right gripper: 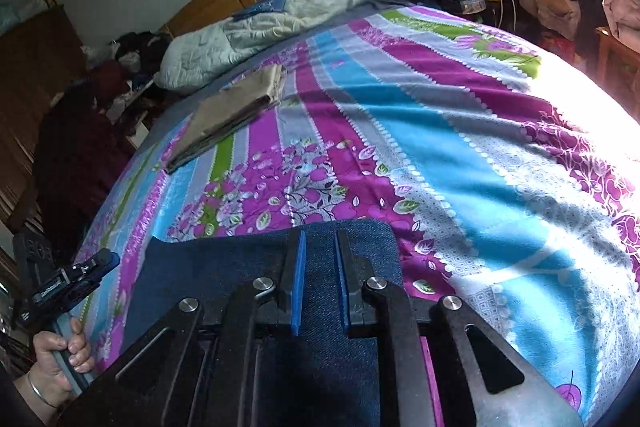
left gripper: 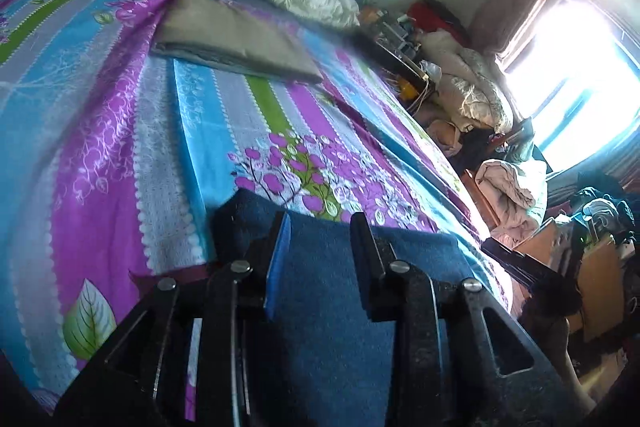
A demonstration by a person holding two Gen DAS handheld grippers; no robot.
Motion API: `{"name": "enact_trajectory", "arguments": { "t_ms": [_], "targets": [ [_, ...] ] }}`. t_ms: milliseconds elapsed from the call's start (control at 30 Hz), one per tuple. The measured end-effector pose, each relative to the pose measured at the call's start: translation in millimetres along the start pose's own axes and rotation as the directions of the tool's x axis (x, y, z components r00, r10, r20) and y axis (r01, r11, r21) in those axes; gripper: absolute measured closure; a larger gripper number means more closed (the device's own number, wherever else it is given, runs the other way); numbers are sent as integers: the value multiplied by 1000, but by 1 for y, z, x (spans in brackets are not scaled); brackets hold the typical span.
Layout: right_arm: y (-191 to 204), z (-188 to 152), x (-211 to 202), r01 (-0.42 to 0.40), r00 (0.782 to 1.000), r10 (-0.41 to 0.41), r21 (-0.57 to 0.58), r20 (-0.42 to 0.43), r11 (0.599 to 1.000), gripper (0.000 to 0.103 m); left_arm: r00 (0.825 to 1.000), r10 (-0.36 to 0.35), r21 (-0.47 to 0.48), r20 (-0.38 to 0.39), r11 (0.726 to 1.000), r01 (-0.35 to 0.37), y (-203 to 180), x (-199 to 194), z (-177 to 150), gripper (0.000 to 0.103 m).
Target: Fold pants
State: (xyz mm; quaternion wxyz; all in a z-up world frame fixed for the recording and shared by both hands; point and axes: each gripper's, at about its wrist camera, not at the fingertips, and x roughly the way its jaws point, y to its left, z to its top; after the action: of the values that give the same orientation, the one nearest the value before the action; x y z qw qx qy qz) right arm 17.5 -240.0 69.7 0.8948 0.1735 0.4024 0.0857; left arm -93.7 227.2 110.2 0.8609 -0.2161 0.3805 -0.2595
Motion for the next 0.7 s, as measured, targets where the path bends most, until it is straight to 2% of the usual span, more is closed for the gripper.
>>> {"name": "enact_trajectory", "arguments": {
  "t_ms": [67, 100, 133, 167, 200, 233, 267, 300, 333, 367, 400, 433, 500, 533, 600, 667, 700],
  "targets": [
    [-11, 0, 35, 69, 995, -69, 2, -77, 998, 87, 999, 4, 30, -49, 1000, -3, -6, 17, -15, 71],
    [-21, -2, 43, 82, 993, -80, 24, -86, 996, 91, 996, 46, 52, -77, 998, -42, -6, 30, -20, 72],
    [-33, -2, 43, 46, 996, -39, 86, -80, 995, 91, 988, 103, 56, -119, 994, -97, -1, 50, -26, 70],
    [-43, -1, 38, 78, 995, -68, 134, -73, 988, 91, 985, 107, 35, -132, 994, -103, 10, 62, -26, 69],
    [-50, -1, 32, 173, 984, -162, 159, -77, 972, 83, 989, 94, 0, -117, 996, -95, 17, 66, -24, 71],
    [-58, -3, 22, 217, 976, -208, 178, -67, 960, 79, 985, 139, -4, -106, 990, -140, 18, 70, -18, 89],
    [-62, -7, 6, 205, 979, -204, 185, -27, 961, 78, 973, 199, 20, -113, 980, -198, 16, 72, -13, 97],
    [-60, -11, -11, 168, 985, -173, 167, 14, 971, 78, 963, 238, 54, -126, 971, -233, 11, 73, -8, 96],
    [-53, -17, -30, 131, 990, -136, 131, 36, 983, 78, 966, 226, 66, -125, 973, -220, 7, 68, -7, 90],
    [-41, -27, -48, 86, 995, -90, 79, 43, 993, 78, 977, 175, 76, -119, 983, -166, 0, 58, -7, 87],
    [-28, -40, -65, 46, 998, -47, 22, 43, 999, 78, 990, 87, 86, -114, 993, -78, -10, 42, -11, 85],
    [-13, -56, -82, 12, 999, -10, -37, 47, 999, 78, 993, 25, 106, -116, 994, -13, -20, 29, -16, 82],
    [12, -90, -109, -32, 998, 40, -135, 55, 990, 78, 991, -66, 152, -118, 985, 84, -43, 5, -36, 79],
    [19, -107, -117, -38, 997, 49, -166, 60, 985, 78, 983, -124, 167, -134, 975, 146, -52, -7, -53, 78],
    [22, -137, -117, -38, 998, 45, -181, 38, 983, 78, 967, -161, 203, -200, 958, 201, -61, -20, -90, 77],
    [12, -162, -99, -18, 1000, 13, -165, -28, 986, 87, 959, -118, 245, -260, 952, 183, -52, -10, -116, 78],
    [9, -165, -102, -30, 1000, 31, -157, 1, 987, 88, 962, -106, 247, -250, 954, 170, -41, -3, -131, 85]
  ]
}}
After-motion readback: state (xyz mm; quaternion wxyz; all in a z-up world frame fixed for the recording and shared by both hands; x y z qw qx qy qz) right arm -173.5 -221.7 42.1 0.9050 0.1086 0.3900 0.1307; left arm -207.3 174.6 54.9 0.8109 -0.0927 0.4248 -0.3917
